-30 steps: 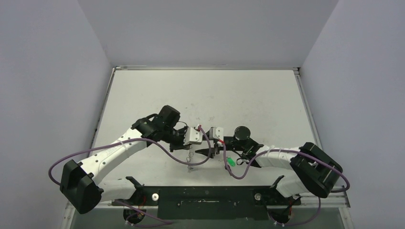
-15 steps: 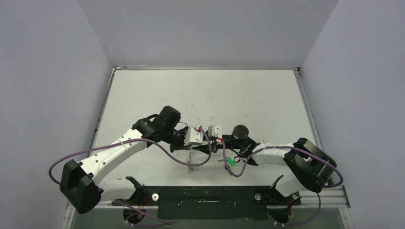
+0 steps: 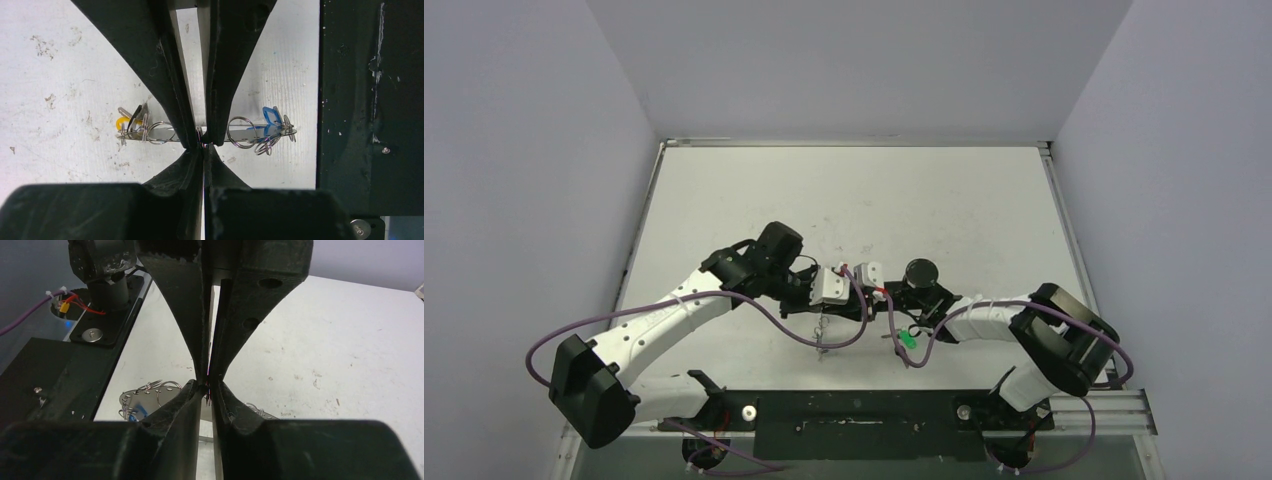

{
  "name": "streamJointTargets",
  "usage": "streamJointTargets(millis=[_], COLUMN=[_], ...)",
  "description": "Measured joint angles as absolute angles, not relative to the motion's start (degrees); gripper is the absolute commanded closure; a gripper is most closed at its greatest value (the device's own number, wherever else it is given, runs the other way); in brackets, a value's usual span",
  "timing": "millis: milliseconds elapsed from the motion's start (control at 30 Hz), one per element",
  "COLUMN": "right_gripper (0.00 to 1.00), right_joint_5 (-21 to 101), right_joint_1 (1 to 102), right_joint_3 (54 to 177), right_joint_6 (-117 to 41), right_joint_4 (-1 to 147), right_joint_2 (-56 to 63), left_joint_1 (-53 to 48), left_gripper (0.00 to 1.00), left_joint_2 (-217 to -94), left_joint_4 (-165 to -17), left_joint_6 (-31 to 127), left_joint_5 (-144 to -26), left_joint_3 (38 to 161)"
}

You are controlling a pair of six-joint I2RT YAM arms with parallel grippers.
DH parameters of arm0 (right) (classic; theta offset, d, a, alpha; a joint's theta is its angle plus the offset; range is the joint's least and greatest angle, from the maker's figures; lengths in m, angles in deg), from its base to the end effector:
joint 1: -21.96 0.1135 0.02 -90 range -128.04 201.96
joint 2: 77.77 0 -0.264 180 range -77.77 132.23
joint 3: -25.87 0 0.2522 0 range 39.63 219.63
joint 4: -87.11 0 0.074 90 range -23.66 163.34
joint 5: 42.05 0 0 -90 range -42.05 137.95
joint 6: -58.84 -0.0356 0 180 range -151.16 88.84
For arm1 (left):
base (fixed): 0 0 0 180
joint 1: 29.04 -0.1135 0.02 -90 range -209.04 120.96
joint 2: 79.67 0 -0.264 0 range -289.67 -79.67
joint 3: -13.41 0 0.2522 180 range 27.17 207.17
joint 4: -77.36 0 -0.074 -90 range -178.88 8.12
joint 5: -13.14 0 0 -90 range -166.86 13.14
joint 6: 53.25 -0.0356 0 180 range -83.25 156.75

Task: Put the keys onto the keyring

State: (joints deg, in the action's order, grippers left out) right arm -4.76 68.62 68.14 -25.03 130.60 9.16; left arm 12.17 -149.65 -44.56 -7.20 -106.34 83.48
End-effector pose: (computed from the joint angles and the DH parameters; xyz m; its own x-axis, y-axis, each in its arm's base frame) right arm 0.1721 0.2237 0.1979 0.0914 0.0026 -0.9958 -0.9824 -0.1633 -0.0906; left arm 0.1671 -0.1696 0.2729 0.0750 0.7374 -0.6712 0.9969 -0.0400 0.0675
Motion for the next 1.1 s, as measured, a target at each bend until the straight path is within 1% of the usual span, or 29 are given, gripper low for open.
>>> streamJointTargets(millis=[233,467,533,600,633,833,867,967,1100], right_gripper=[0.84,0.84,0.90,0.98,1.00,1.00,1.00,1.00,1.00], right_joint_5=[-5.3,-5.5,-5.5,-5.4,-5.4,-5.4,-5.4,-5.1,-4.6], right_joint_1=[68.6,68.6,68.6,68.6,68.6,68.6,68.6,68.5,68.0], right_joint_3=[68.5,69.8,70.4,70.4,70.4,70.5,70.5,70.5,69.4], right_joint_6=[-25.0,-23.8,-23.3,-22.9,-22.8,-22.7,-22.7,-23.1,-24.8], right_joint_4=[130.6,126.8,125.7,125.2,125.0,124.9,124.9,125.1,126.9], right_joint_2=[10.1,10.3,10.3,10.3,10.3,10.3,10.3,10.3,10.2], left_joint_1=[12.2,12.2,12.2,12.2,12.2,12.2,12.2,12.2,12.2], left_gripper=[1.00,1.00,1.00,1.00,1.00,1.00,0.97,0.84,0.78], left_joint_2=[-149.5,-149.4,-149.3,-149.2,-149.2,-149.0,-148.8,-147.5,-143.8], left_joint_4=[-44.7,-44.7,-44.7,-44.7,-44.7,-45.0,-45.3,-47.4,-51.4], left_joint_6=[-7.2,-7.2,-7.2,-7.2,-7.2,-6.8,-6.4,-4.2,0.7], left_joint_5=[-105.8,-105.5,-105.2,-105.1,-105.1,-105.1,-105.1,-104.5,-103.6], left_joint_3=[83.5,83.4,83.4,83.4,83.4,83.1,82.9,81.4,77.8])
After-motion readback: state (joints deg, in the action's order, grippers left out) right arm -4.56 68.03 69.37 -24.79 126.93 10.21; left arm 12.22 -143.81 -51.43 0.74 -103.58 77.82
